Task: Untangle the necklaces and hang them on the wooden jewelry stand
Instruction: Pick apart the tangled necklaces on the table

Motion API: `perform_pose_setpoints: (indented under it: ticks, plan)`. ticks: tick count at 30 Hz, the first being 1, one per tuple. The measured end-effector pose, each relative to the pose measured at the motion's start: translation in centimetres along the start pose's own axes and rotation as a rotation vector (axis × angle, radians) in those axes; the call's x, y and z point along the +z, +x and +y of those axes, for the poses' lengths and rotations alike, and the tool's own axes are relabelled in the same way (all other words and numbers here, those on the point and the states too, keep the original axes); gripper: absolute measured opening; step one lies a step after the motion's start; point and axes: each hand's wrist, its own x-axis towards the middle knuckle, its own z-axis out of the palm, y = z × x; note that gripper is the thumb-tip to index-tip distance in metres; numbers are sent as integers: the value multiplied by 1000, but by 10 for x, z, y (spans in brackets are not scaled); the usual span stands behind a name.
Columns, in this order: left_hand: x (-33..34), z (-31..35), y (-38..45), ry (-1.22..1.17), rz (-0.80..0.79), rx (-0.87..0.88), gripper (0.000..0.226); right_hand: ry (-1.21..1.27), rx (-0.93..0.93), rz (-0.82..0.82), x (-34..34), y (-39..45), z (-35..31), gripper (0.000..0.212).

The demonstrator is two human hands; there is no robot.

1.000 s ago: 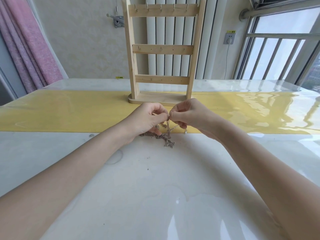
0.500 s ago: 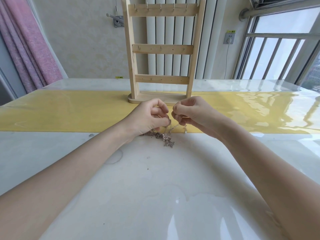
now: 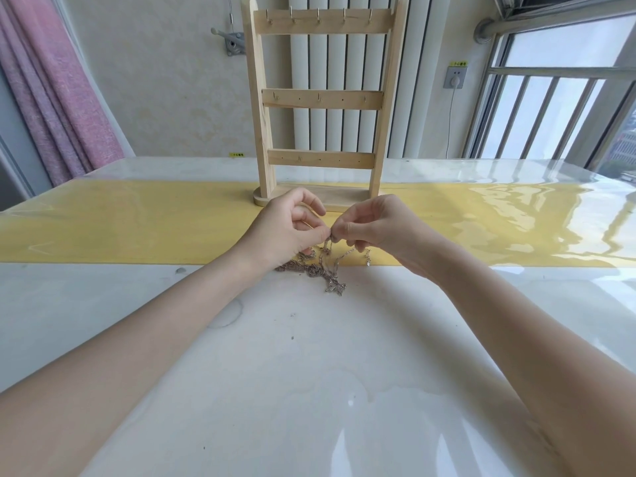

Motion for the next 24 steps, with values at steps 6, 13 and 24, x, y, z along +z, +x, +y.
perform_pose_setpoints:
  ticks: [6,13,24]
  plan:
    - [3,-1,-1,287,35,119,26,-220,-4,24,10,1,1,11]
    - [3,1,-1,-72,-54,-184,10,-211,-125,103,10,1,2,11]
    - [1,5,-2,-21,54,-169,12,-68,-181,110,8,2,2,22]
